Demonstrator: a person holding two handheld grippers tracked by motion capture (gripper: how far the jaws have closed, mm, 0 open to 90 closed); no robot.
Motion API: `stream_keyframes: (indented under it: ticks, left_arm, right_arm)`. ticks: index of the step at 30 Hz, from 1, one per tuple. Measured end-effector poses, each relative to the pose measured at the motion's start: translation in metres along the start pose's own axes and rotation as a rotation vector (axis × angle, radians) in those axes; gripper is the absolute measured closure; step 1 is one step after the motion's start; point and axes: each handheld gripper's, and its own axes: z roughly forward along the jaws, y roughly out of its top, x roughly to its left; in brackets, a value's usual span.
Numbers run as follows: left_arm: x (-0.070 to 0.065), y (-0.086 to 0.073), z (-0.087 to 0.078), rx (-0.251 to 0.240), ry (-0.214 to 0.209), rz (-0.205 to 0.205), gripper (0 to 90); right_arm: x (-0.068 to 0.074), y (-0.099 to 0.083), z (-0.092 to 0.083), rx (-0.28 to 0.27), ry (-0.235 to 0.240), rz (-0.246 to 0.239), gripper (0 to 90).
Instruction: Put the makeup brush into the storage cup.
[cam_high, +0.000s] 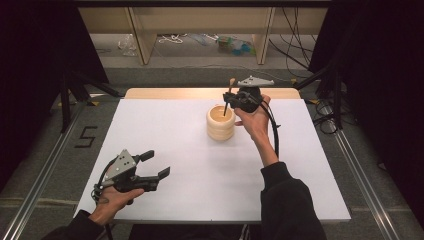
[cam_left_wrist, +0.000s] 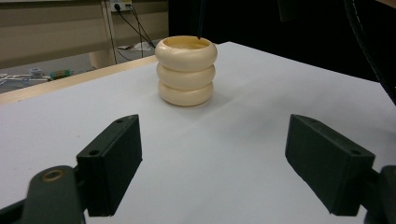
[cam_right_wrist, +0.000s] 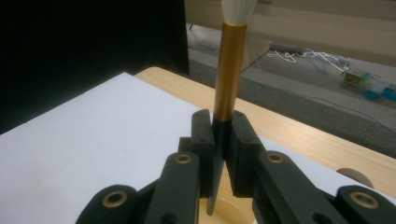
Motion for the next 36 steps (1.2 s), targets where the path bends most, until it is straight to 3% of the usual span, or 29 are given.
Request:
stream_keyframes:
  ticks: [5,6,16,18,23,26,36]
  left_arm:
    - [0.0,0.0,0.0,0.001,-0.002,0.002,18.3]
    - [-0.001,0.0,0.001,0.001,-0.011,-0.018,18.3]
    - [0.0,0.0,0.0,-0.002,-0.007,0.004,18.4]
    - [-0.001,0.0,0.0,-0.003,-0.004,-0.015,18.4]
    - [-0.001,0.0,0.0,-0.004,-0.004,-0.014,18.4]
    - [0.0,0.001,0.0,-0.002,-0.007,0.008,18.4]
    - [0.0,0.001,0.0,0.001,-0.007,0.007,18.4]
  right_arm:
    - [0.0,-0.002,0.006,0.01,0.003,0.003,83.0]
    - [0.0,-0.002,0.008,0.011,0.004,-0.001,83.1]
    - [0.0,-0.008,0.021,0.057,0.0,0.0,83.0]
    - [0.001,-0.01,0.024,0.067,-0.002,-0.001,83.1]
    - [0.001,-0.013,0.029,0.093,0.007,0.007,83.0]
    - [0.001,-0.014,0.032,0.101,-0.001,0.003,83.0]
    - [0.001,-0.021,0.039,0.146,-0.002,0.009,82.9]
